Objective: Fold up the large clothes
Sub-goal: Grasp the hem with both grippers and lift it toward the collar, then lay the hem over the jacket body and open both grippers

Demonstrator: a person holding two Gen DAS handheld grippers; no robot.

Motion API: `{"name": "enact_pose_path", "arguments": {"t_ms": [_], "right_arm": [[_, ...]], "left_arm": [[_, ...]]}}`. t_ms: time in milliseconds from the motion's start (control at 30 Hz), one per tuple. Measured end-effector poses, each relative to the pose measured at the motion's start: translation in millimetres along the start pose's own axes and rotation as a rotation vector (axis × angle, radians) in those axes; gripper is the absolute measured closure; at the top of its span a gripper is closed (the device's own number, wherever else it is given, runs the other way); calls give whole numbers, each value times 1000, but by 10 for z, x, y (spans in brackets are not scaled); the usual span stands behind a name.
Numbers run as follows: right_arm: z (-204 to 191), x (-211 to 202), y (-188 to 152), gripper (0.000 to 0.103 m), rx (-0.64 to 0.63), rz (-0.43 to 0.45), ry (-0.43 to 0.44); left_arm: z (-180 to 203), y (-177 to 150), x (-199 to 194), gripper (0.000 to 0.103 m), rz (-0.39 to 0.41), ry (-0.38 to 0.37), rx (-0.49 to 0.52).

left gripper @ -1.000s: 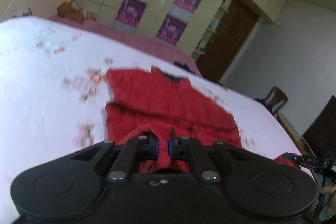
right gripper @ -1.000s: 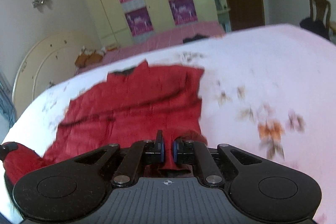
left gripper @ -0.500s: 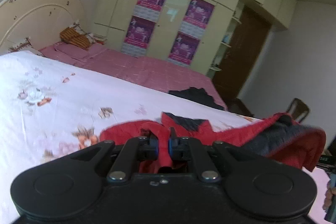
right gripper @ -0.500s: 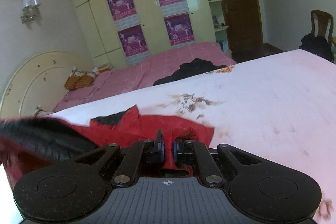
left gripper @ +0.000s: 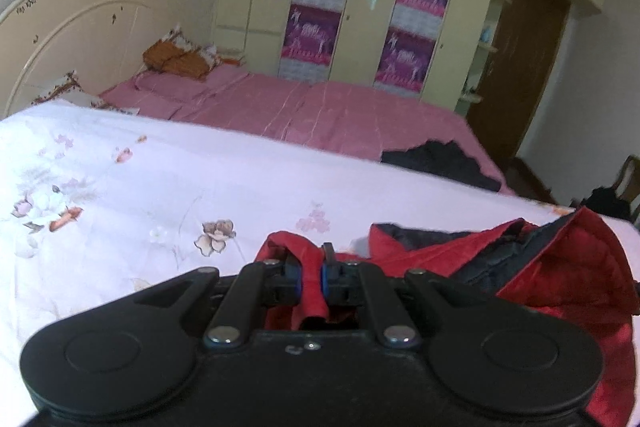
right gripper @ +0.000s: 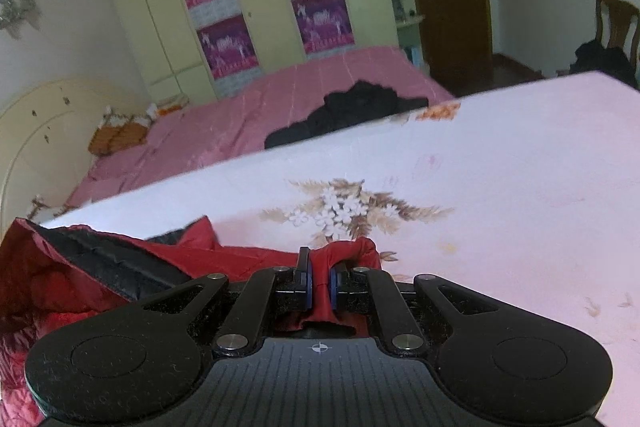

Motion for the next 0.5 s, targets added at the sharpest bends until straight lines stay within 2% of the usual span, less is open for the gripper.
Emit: {"name": "enact_pose_path", "arguments": {"t_ms": [233, 500], "right_arm": [[187, 381, -70, 96, 28, -57, -17], [278, 613, -7, 95, 104, -79, -6]], "left_arm": [[5, -72, 353, 93, -35, 51, 17], [38, -77, 616, 84, -80, 109, 22]]}}
Point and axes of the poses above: each gripper's, at about its wrist camera, not at the fingertips, and x roughly the way its jaws point, z to its right, y to its top, the point moved 5 cm from there along x, roughly the way its jaws point, and after that the axes turned 14 degrees about y, right-handed, at the moved point
